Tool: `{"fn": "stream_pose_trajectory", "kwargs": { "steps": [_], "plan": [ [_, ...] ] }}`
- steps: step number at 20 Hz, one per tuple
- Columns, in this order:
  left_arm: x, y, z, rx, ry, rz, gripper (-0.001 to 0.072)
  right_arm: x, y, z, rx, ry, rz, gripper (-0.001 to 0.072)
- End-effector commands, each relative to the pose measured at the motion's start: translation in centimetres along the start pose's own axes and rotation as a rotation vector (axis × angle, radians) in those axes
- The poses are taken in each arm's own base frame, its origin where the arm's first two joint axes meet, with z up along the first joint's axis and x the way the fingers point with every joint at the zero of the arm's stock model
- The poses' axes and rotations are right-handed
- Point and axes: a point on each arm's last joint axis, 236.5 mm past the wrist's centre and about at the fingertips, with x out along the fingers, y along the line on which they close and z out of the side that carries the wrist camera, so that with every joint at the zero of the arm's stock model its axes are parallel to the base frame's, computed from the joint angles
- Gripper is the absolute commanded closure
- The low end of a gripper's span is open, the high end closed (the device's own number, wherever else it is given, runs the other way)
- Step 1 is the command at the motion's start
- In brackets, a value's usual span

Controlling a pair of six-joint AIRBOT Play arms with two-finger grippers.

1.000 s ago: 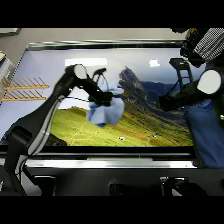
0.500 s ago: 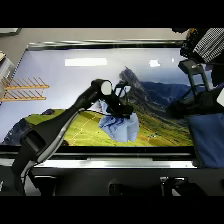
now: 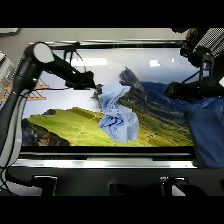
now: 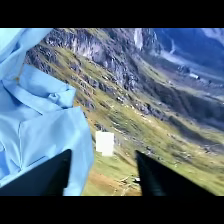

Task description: Fold the clothes and pants, and hang the long-sleeved shirts on hangers.

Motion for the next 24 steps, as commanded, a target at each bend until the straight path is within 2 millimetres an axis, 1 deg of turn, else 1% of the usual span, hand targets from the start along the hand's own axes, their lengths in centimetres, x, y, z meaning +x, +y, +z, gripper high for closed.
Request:
{"fn": "stream_pose_trajectory", "kwargs": {
  "steps": [1, 3, 5, 7, 8, 10, 11, 12, 13, 14, 15, 17, 18, 19, 20, 21, 22, 23, 24],
  "plan": [
    [-3.5, 3.9, 1.6, -0.07, -0.072, 0.029, 0.0374, 3.6, -1.8, -2.4, 0.12, 0.116, 0.188, 0.0178],
    [-3.6, 5.1, 2.0, -0.094, -0.075, 0.038, 0.0375, 7.1, -2.0, -6.2, 0.151, 0.199, 0.239, 0.0178],
    [-3.4, 6.0, 2.1, -0.11, -0.073, 0.044, 0.0375, 10.2, -1.7, -9.2, 0.221, 0.224, 0.298, 0.0178],
    [-3.0, 6.2, 2.1, -0.115, -0.064, 0.046, 0.0375, 12.5, -1.7, -11.5, 0.291, 0.223, 0.326, 0.0178],
    [-2.7, 6.3, 2.1, -0.117, -0.059, 0.047, 0.0375, 13.3, -1.7, -12.4, 0.318, 0.22, 0.336, 0.0178],
    [-2.1, 6.6, 2.1, -0.122, -0.047, 0.048, 0.0373, 14.6, -1.0, -14.4, 0.354, 0.228, 0.358, 0.0178],
    [-1.8, 6.8, 1.9, -0.125, -0.035, 0.05, 0.037, 15.4, -0.2, -15.5, 0.345, 0.244, 0.355, 0.0177],
    [-1.6, 6.9, 1.8, -0.128, -0.025, 0.052, 0.0301, 16.2, 0.7, -16.6, 0.324, 0.262, 0.348, 0.0176],
    [-1.3, 7.1, 1.7, -0.131, -0.019, 0.053, 0.0249, 17.1, 1.8, -17.6, 0.306, 0.279, 0.343, 0.0172],
    [-1.0, 7.2, 1.7, -0.133, -0.014, 0.054, 0.0248, 18.2, 3.0, -18.6, 0.287, 0.302, 0.333, 0.0171],
    [-0.8, 7.3, 1.7, -0.136, -0.01, 0.055, 0.0248, 19.2, 3.7, -19.5, 0.281, 0.323, 0.319, 0.0171],
    [-0.7, 7.7, 1.8, -0.134, -0.008, 0.056, 0.0248, 20.8, 4.8, -20.1, 0.311, 0.332, 0.313, 0.0176],
    [-0.9, 8.0, 1.9, -0.125, -0.01, 0.058, 0.0248, 21.2, 5.2, -20.0, 0.331, 0.325, 0.321, 0.0207],
    [-1.0, 8.4, 2.0, -0.124, -0.014, 0.06, 0.0248, 21.3, 5.6, -19.6, 0.336, 0.307, 0.337, 0.0303],
    [-1.1, 8.8, 2.1, -0.117, -0.016, 0.063, 0.0248, 21.3, 5.9, -19.1, 0.341, 0.292, 0.353, 0.0381],
    [-1.0, 9.4, 2.2, -0.11, -0.02, 0.065, 0.0249, 21.2, 6.1, -19.0, 0.34, 0.289, 0.362, 0.0497],
    [-0.6, 9.9, 2.4, -0.114, -0.026, 0.067, 0.0248, 20.9, 6.3, -19.0, 0.33, 0.293, 0.371, 0.0651],
    [0.1, 10.5, 2.6, -0.122, -0.033, 0.064, 0.0248, 20.4, 6.7, -19.0, 0.319, 0.296, 0.384, 0.0686],
    [1.1, 10.8, 2.8, -0.119, -0.036, 0.047, 0.0248, 19.7, 7.2, -18.7, 0.309, 0.293, 0.401, 0.0686]
  ]
}}
